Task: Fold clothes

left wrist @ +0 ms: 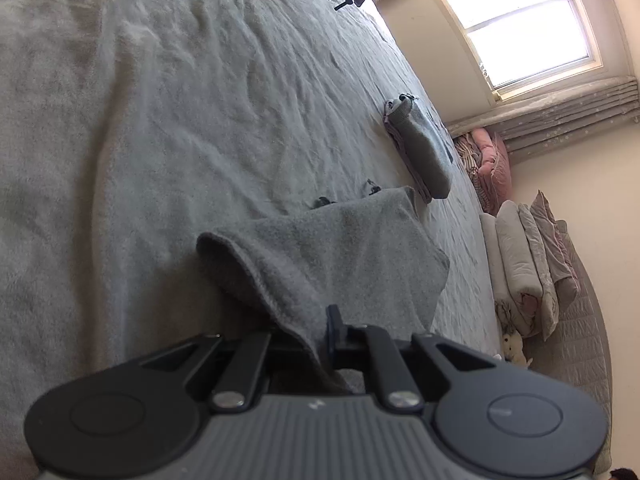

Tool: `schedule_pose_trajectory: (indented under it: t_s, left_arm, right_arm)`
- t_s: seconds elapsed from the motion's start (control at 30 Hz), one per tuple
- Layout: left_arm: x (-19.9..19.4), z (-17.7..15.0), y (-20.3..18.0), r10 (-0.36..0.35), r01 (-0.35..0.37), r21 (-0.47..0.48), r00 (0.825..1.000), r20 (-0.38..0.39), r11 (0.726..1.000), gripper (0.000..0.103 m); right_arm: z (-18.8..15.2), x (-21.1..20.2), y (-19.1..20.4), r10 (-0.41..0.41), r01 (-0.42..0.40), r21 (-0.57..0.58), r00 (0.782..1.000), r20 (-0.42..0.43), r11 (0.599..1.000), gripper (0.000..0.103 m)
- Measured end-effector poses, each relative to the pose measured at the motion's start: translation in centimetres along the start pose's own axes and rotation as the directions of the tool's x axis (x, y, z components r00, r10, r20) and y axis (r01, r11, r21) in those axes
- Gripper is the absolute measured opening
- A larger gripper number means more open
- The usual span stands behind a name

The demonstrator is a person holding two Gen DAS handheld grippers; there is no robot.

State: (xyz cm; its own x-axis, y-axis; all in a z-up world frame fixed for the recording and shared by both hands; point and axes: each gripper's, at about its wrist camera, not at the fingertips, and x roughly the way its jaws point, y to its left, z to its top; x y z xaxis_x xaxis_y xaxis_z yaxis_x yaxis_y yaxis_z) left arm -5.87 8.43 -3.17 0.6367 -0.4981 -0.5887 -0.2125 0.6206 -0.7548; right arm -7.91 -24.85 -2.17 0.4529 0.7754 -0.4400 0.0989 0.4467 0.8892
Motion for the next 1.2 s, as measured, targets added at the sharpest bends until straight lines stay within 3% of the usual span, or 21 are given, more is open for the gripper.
schedule_pose_trajectory:
  t_s: [0.17,0.33,0.4,0.5,0.53,0.9,1.0,1.1,1.2]
  left_arm:
    - [-1.2,-0.9,0.0,0.039,-0.037,0.098,0.999,-0.016,0.995,0.01]
    - [-1.5,-0.2,0.4,0.086,-0.081,0.188,0.996,-0.018,0.979,0.024]
    - [-2.1,0.5,0.0,0.097,-0.095,0.226,0.995,0.001,0.97,0.044]
    - [-2.9,1.8,-0.9,0.107,-0.11,0.286,0.994,0.027,0.952,0.064]
    - [-3.2,2.2,-1.1,0.101,-0.102,0.314,0.995,0.021,0.944,0.066]
    - [3.3,9.1,-4.3,0.085,-0.002,0.5,0.986,-0.143,0.866,0.073]
    - [5.9,10.5,-4.6,0.086,0.023,0.505,0.978,-0.192,0.863,0.073]
    - [8.7,11.9,-4.6,0.026,0.112,0.456,0.958,-0.285,0.883,0.073]
    - [10.8,12.8,-4.6,-0.008,0.156,0.424,0.944,-0.329,0.892,0.07]
  right_arm:
    - [-1.4,0.2,-0.4,-0.017,0.016,-0.016,0.999,-0.05,1.0,0.02]
    - [-1.5,0.7,-1.4,-0.066,0.064,-0.032,0.994,-0.091,0.997,0.029]
    - [-1.3,0.4,-0.7,-0.081,0.075,-0.066,0.992,-0.096,0.995,0.037]
    - [-0.7,-0.6,0.8,-0.122,0.111,-0.145,0.991,-0.064,0.983,0.053]
    - [-0.4,-0.9,1.3,-0.134,0.126,-0.17,0.99,-0.035,0.977,0.057]
    - [3.7,-0.1,2.1,-0.223,0.259,-0.264,0.962,0.159,0.929,0.058]
    - [5.0,0.3,1.2,-0.232,0.269,-0.242,0.958,0.169,0.932,0.058]
    - [6.0,0.9,0.7,-0.224,0.258,-0.226,0.96,0.166,0.939,0.057]
    - [7.0,1.6,0.3,-0.215,0.247,-0.21,0.963,0.163,0.946,0.055]
